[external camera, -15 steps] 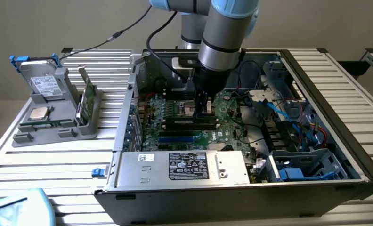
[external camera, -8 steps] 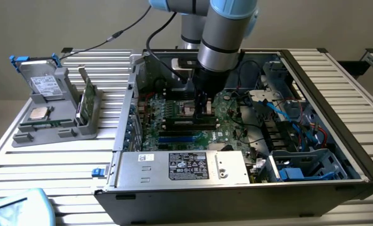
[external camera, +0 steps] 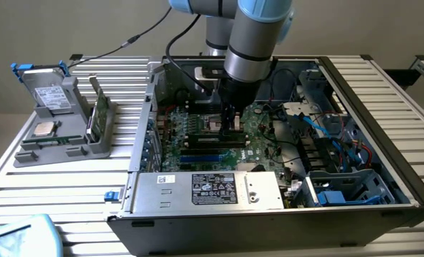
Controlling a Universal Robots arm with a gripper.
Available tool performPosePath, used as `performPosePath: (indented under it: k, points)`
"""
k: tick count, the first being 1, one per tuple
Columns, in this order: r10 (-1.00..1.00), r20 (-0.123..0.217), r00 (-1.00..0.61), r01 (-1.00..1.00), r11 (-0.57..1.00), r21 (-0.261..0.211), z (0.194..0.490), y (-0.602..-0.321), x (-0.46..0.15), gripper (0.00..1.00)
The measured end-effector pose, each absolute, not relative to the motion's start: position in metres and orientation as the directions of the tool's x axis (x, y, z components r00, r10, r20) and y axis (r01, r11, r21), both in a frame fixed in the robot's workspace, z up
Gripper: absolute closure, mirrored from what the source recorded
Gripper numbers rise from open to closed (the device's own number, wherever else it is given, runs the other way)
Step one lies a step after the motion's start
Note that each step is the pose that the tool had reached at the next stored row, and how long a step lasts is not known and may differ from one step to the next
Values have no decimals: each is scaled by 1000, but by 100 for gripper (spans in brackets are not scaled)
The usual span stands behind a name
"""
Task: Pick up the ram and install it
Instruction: 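Insert the ram into the slot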
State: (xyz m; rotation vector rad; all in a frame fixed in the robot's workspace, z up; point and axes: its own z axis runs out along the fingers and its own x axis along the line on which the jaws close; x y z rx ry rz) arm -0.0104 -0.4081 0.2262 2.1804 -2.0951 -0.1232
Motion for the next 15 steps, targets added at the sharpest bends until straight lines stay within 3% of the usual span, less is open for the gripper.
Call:
performPosePath:
  k: [15]
  points:
    - [-999,26,41,-990,-37,139,223,-408,-10,86]
